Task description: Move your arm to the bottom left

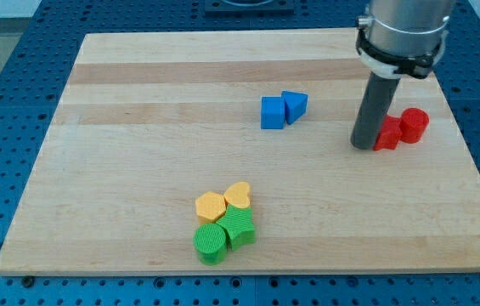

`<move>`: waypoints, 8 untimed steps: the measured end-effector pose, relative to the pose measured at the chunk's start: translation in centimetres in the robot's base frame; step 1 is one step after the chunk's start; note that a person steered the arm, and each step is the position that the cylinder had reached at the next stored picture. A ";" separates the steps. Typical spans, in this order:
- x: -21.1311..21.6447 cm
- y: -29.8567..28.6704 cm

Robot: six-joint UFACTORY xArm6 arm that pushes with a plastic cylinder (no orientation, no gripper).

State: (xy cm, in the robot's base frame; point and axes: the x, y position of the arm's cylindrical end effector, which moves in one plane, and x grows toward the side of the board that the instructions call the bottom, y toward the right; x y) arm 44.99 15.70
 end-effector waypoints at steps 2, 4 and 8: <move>7.3 1.4; 16.6 -2.5; 10.2 -8.7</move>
State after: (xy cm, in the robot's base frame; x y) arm 55.17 6.96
